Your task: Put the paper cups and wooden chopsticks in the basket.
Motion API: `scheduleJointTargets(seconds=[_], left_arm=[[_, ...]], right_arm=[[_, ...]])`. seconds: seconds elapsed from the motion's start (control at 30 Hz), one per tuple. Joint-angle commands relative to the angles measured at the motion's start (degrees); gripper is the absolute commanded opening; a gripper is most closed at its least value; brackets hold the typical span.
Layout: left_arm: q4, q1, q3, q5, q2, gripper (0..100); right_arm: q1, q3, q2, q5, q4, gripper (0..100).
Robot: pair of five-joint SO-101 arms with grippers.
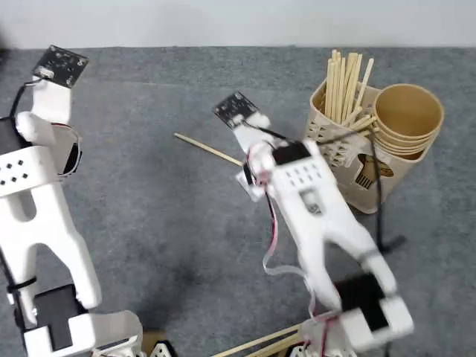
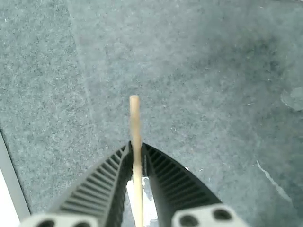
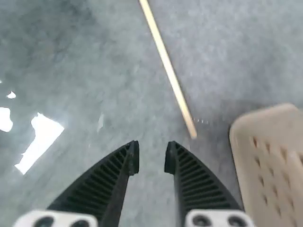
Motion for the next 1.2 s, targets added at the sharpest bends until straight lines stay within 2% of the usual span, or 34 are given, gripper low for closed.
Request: scheduleJointTargets(seconds=[0.0,0.13,0.33,0.67,0.93,1.0,1.17], left_arm=[[-0.3,-0.2,-0.3,0.6,-2.8,1],[-0.3,-0.1,-0.3,0.6,-2.8,1],[-0.3,-0.1,-0.3,0.6,-2.8,1],[-0.3,-0.1,-0.3,0.6,-2.8,1],[-0.3,-0.1,-0.3,0.6,-2.8,1],[-0.3,-0.1,-0.3,0.6,-2.8,1],[-0.2,-0.2,-0.3,0.6,-2.8,1]], right_arm=[[-1.1,-13.5,9.8,0.9,0.3,12.0],[-2.9,-22.4,18.9,2.0,0.4,12.1],[-5.2,-34.5,27.9,3.1,4.9,19.5],[-5.5,-54.1,43.6,3.2,4.9,19.6],[-6.8,-60.0,51.6,3.2,7.2,19.3],[-7.3,-60.0,52.2,3.2,9.5,17.6],[-7.6,-60.0,52.4,3.2,10.9,3.3]])
